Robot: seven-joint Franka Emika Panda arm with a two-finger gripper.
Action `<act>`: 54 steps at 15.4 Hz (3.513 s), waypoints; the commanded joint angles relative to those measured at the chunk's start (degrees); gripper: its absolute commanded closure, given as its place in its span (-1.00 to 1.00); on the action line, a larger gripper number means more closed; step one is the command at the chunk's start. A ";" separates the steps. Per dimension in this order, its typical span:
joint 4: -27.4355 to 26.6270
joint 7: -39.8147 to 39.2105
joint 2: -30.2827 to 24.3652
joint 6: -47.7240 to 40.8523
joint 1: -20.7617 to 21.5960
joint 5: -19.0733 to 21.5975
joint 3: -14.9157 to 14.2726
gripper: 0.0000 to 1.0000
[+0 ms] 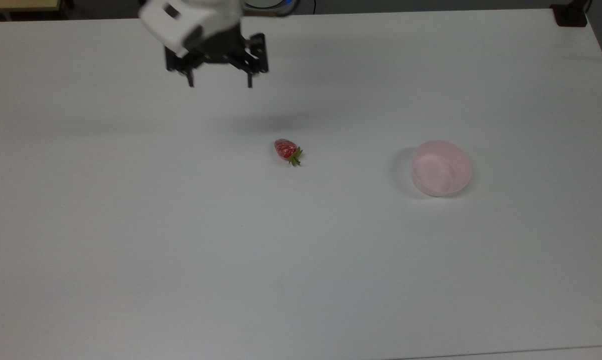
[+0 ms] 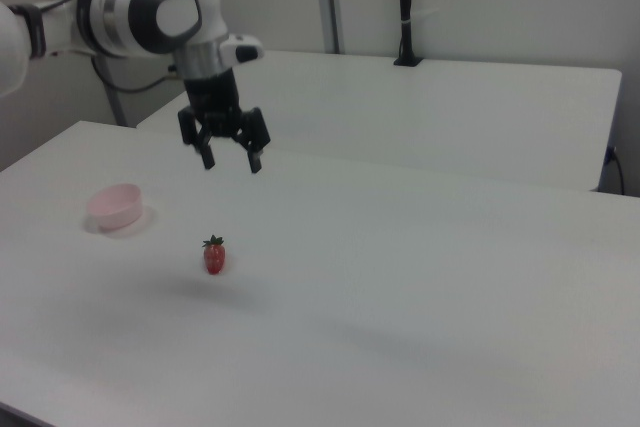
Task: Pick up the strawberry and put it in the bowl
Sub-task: 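Lower the gripper down around the red strawberry, then close the gripper on the strawberry and lift it, then carry the strawberry over the pink bowl and lower it inside, then open the gripper to release the strawberry and raise it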
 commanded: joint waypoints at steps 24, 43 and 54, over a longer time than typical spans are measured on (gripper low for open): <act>-13.60 -10.73 13.42 23.40 14.42 -1.35 -4.78 0.10; 13.65 15.70 22.64 16.79 27.23 7.53 -2.06 0.10; 13.12 24.96 25.39 25.96 30.51 7.00 -2.06 -1.00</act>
